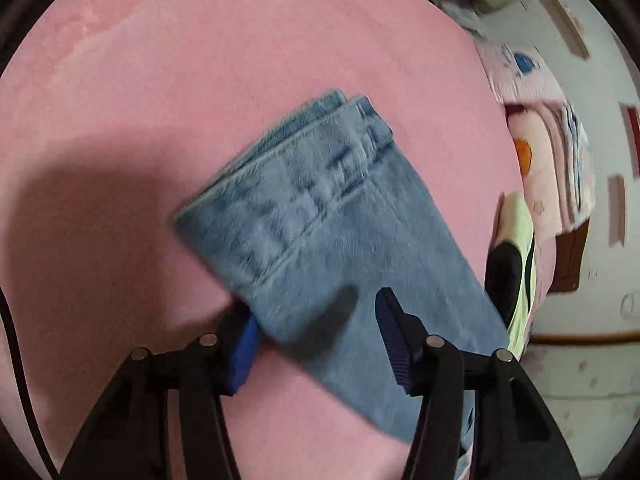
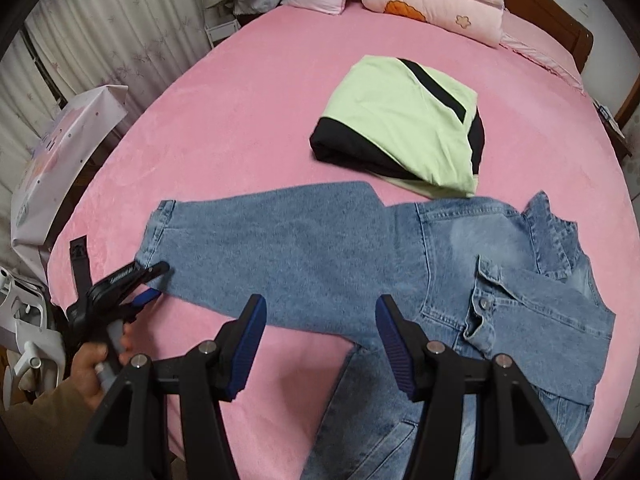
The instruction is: Fold large clothes
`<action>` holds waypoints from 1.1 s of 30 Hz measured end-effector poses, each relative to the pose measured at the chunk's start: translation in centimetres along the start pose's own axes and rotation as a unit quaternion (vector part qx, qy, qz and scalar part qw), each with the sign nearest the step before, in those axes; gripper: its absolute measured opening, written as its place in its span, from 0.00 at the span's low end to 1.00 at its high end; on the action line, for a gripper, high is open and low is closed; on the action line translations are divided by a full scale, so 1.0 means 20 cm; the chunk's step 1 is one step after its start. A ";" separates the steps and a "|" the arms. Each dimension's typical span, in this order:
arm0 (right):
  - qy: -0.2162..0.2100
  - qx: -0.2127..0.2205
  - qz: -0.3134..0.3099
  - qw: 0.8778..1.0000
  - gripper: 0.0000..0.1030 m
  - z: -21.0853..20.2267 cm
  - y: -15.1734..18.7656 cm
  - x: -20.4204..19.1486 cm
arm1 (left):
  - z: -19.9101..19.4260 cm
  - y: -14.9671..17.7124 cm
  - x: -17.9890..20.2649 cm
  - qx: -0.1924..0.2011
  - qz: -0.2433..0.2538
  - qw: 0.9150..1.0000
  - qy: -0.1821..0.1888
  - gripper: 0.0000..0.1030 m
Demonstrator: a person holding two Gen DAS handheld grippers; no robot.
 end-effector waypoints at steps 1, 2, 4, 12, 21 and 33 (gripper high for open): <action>0.000 -0.001 0.003 1.000 0.55 0.00 0.01 0.01 | 0.01 -0.01 0.00 0.004 -0.005 1.000 -0.001 0.43; 0.002 -0.001 0.004 1.000 0.55 0.00 0.01 0.02 | 0.02 -0.03 0.01 0.007 -0.005 1.000 -0.003 0.28; 0.005 -0.001 0.008 1.000 0.55 -0.01 0.01 0.04 | 0.04 -0.04 0.04 0.003 0.009 1.000 -0.014 0.15; 0.004 0.003 0.056 0.998 0.55 -0.06 0.09 0.22 | -0.17 0.05 0.46 0.006 0.100 0.995 0.020 0.10; 0.011 0.036 0.168 0.985 0.55 -0.25 0.31 0.72 | -0.36 0.70 1.46 -0.031 0.322 0.935 0.145 0.10; 0.059 0.042 0.295 0.953 0.55 -0.29 0.81 1.46 | 0.53 2.06 1.68 -0.215 0.483 0.848 0.042 0.32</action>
Point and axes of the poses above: each gripper's, at about its wrist camera, not at the fingertips, and z roughly the way its jaws point, x to its right, y to its underside, the point moved 9 cm from there along z, roughly the way its jaws point, and after that the axes turned 5 degrees about -x, right-handed, at the moved point
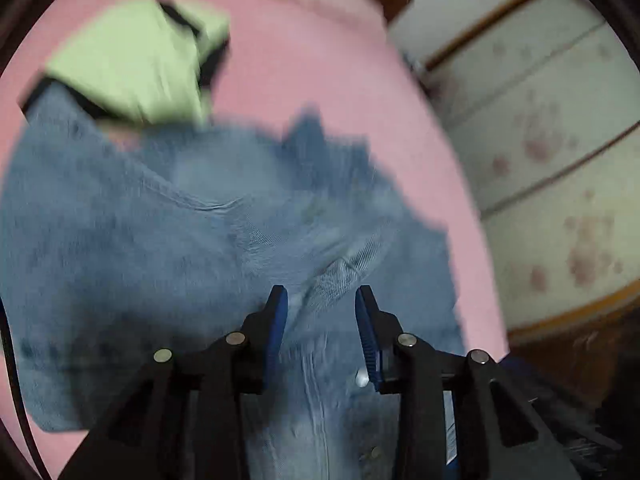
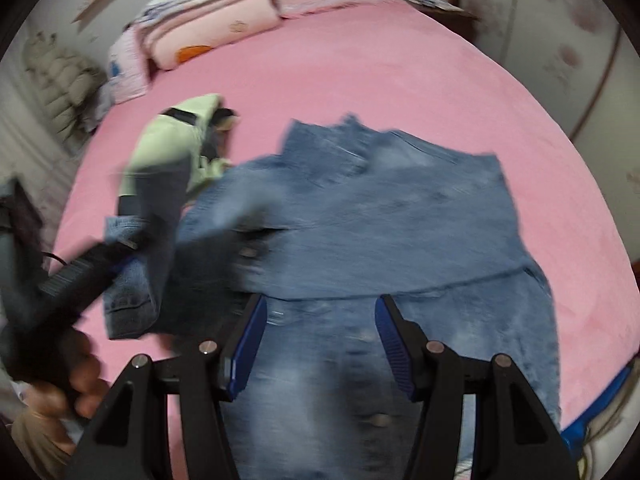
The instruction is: Fold large clothes
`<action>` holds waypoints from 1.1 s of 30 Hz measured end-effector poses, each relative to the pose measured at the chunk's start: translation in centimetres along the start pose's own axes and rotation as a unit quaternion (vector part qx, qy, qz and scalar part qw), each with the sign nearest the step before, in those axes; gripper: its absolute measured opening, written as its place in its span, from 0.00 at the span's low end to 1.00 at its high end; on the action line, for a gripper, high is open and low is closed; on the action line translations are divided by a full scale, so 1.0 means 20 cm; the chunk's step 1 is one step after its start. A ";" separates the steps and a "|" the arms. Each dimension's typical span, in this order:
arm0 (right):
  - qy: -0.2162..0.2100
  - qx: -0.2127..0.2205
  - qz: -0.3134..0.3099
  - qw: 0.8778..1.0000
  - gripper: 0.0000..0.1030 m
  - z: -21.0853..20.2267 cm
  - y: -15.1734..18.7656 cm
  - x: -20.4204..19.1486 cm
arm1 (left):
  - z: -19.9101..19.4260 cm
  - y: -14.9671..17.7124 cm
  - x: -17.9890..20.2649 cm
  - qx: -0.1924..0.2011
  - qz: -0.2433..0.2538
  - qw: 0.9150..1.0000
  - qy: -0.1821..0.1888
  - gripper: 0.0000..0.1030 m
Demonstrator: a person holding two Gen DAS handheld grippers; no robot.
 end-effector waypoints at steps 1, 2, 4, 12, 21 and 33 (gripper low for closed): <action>0.003 -0.006 0.004 1.000 0.55 0.03 0.02 0.06 | 0.08 0.06 0.00 -0.023 -0.006 1.000 -0.009 0.32; 0.002 -0.013 0.007 1.000 0.55 0.06 0.03 0.11 | 0.12 0.10 0.00 -0.034 -0.012 0.999 -0.014 0.32; -0.006 -0.021 0.009 1.000 0.55 0.10 0.05 0.17 | 0.12 0.18 0.01 -0.035 -0.022 0.999 -0.013 0.39; -0.125 -0.066 0.003 0.990 0.55 0.34 0.07 0.10 | -0.26 0.40 -0.17 0.006 -0.007 0.996 -0.092 0.46; -0.227 -0.152 0.052 0.961 0.54 0.77 0.14 -0.13 | -0.41 0.54 -0.70 0.034 -0.097 0.973 -0.208 0.46; -0.234 -0.161 0.099 0.954 0.28 0.91 0.12 -0.16 | -0.40 0.53 -0.72 0.046 -0.094 0.974 -0.203 0.46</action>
Point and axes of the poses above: each gripper's, at about its wrist camera, not at the fingertips, and z roughly the way its jaws point, x to its right, y to its underside, the point moved 9 cm from there along z, roughly the way its jaws point, and after that the axes turned 5 degrees about -x, right-handed, at the moved point
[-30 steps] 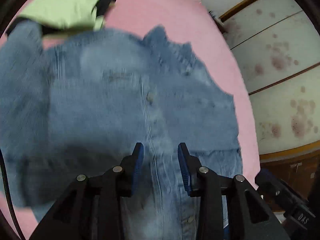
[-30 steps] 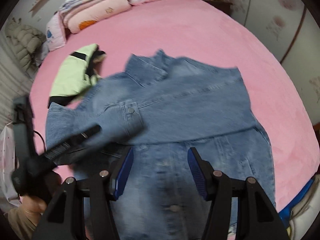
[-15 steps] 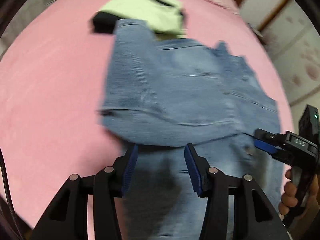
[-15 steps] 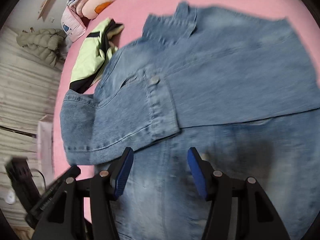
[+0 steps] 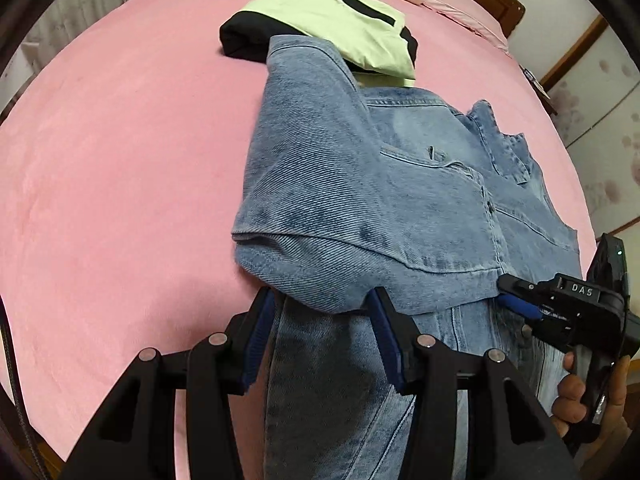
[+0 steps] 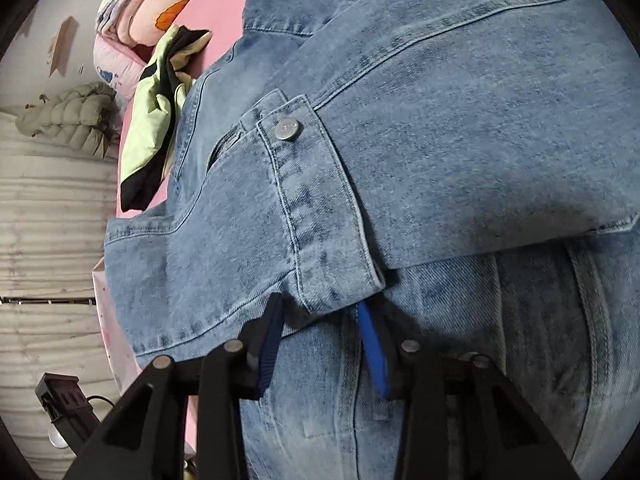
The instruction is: Fold large clothes
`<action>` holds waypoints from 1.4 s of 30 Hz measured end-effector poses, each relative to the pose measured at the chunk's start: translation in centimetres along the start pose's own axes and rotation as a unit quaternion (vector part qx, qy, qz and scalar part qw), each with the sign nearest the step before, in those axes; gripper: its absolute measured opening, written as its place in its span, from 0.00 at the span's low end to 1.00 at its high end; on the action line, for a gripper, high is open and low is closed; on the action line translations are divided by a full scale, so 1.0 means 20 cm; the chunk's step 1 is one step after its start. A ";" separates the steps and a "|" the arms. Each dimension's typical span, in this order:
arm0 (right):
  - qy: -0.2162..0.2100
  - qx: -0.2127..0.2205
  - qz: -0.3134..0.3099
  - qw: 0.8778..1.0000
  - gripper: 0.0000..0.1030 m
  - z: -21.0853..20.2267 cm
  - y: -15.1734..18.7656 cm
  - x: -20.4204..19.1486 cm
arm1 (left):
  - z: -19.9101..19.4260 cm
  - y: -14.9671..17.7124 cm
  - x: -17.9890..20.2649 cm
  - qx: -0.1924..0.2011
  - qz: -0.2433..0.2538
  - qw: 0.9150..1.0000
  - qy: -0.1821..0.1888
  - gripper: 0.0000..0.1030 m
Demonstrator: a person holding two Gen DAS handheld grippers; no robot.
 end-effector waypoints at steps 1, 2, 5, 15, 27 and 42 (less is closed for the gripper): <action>-0.001 0.007 0.004 1.000 0.26 -0.02 0.00 0.00 | 0.00 0.00 0.00 -0.001 0.003 1.000 -0.001 0.46; -0.007 0.017 0.006 1.000 0.26 -0.05 -0.01 -0.01 | 0.00 0.00 0.00 -0.001 0.004 1.000 -0.002 0.47; -0.001 0.038 -0.014 0.999 0.25 -0.09 -0.02 -0.04 | 0.01 -0.01 0.00 -0.001 0.002 1.000 -0.003 0.47; 0.036 0.033 -0.048 0.998 0.14 -0.04 -0.10 -0.09 | 0.03 0.02 0.01 -0.008 0.009 1.000 -0.007 0.50; 0.170 0.309 -0.224 0.908 0.14 -1.03 -0.14 -0.39 | 0.18 -0.05 0.17 -0.001 0.002 1.000 0.002 0.51; 0.203 0.138 -0.024 0.969 0.27 -0.72 -0.16 0.58 | 0.17 -0.05 0.20 -0.020 0.017 1.000 0.003 0.56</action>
Point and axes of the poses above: each gripper's, at about its wrist camera, not at the fingertips, and z roughly the way its jaws point, x to its right, y to its underside, the point moved 9 cm from there along z, roughly the way its jaws point, and after that the axes turned 5 degrees about -x, right-handed, at the moved point
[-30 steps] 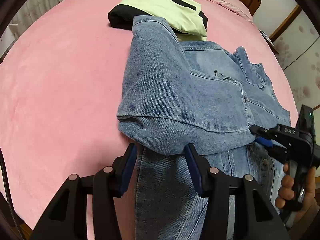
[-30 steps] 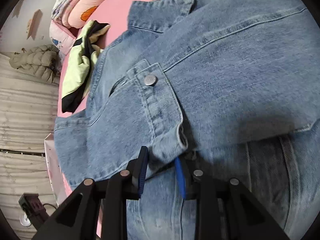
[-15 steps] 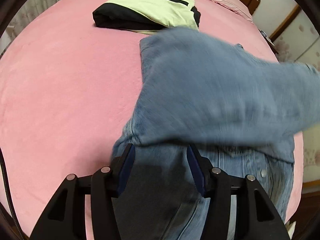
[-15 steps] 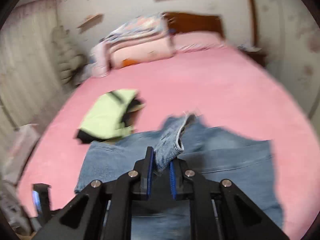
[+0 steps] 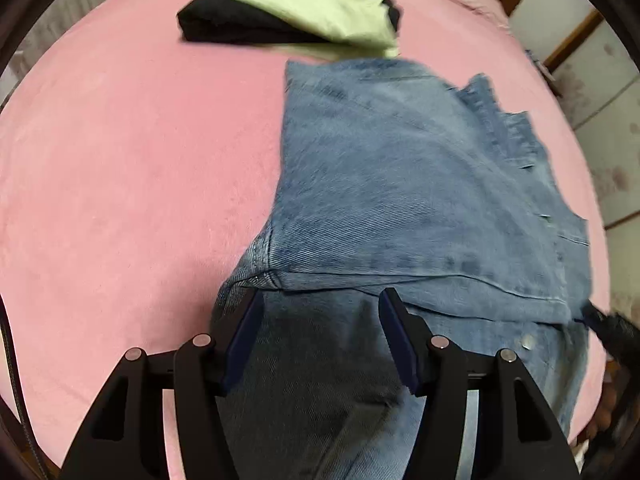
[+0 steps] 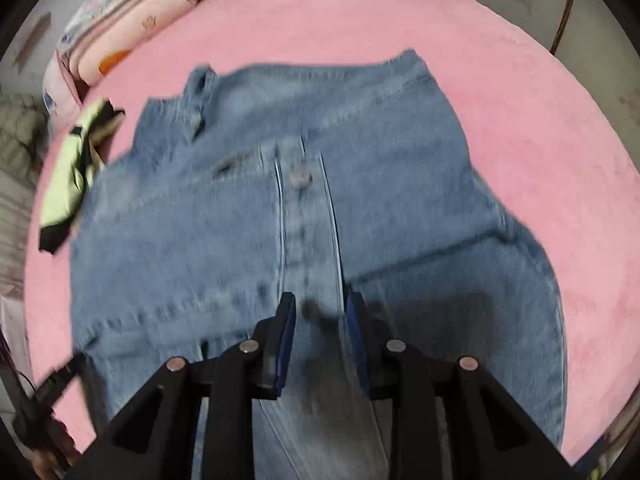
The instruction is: Fold large clothes
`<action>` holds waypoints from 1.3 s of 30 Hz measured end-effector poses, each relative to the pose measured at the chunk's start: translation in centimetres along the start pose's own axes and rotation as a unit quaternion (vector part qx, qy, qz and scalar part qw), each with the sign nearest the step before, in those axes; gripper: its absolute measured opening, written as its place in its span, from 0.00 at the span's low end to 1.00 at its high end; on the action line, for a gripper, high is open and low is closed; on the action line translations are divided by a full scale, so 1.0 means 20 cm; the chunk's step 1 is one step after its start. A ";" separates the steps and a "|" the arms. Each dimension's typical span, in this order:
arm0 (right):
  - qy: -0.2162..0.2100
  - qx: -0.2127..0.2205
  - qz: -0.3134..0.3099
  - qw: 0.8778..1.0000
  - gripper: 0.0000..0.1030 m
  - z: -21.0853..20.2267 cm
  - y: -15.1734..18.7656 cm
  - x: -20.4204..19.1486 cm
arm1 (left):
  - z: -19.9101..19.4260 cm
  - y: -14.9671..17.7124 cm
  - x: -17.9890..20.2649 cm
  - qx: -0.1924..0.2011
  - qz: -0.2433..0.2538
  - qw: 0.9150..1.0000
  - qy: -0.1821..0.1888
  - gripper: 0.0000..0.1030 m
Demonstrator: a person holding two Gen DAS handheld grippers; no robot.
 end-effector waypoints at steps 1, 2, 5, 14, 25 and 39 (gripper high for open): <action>0.000 0.000 -0.011 1.000 0.27 0.01 -0.05 -0.01 | -0.03 -0.01 0.01 0.007 0.005 1.000 0.001 0.56; 0.000 0.000 -0.017 1.000 0.27 0.02 -0.08 -0.03 | -0.07 -0.02 0.02 0.015 0.010 1.000 0.001 0.56; -0.001 0.001 -0.041 0.999 0.27 0.07 -0.22 -0.06 | -0.13 -0.12 0.03 0.041 0.010 0.999 0.004 0.58; -0.009 -0.027 -0.081 0.996 0.27 0.38 -0.52 -0.13 | 0.23 -0.60 -0.03 0.028 -0.008 1.000 -0.011 0.58; -0.012 0.001 -0.182 0.983 0.27 0.41 -0.48 -0.30 | 0.36 -0.77 -0.09 0.040 -0.029 0.999 -0.009 0.08; 0.045 0.042 -0.138 0.988 0.38 0.43 -0.60 -0.28 | 0.34 -0.78 -0.05 0.085 0.029 0.990 -0.107 0.24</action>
Point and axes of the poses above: each gripper's, at about its wrist camera, not at the fingertips, and z roughly the way its jaws point, x to its right, y to its underside, the point moved 9 cm from there along z, roughly the way its jaws point, and after that the axes turned 5 degrees about -x, right-handed, at the moved point
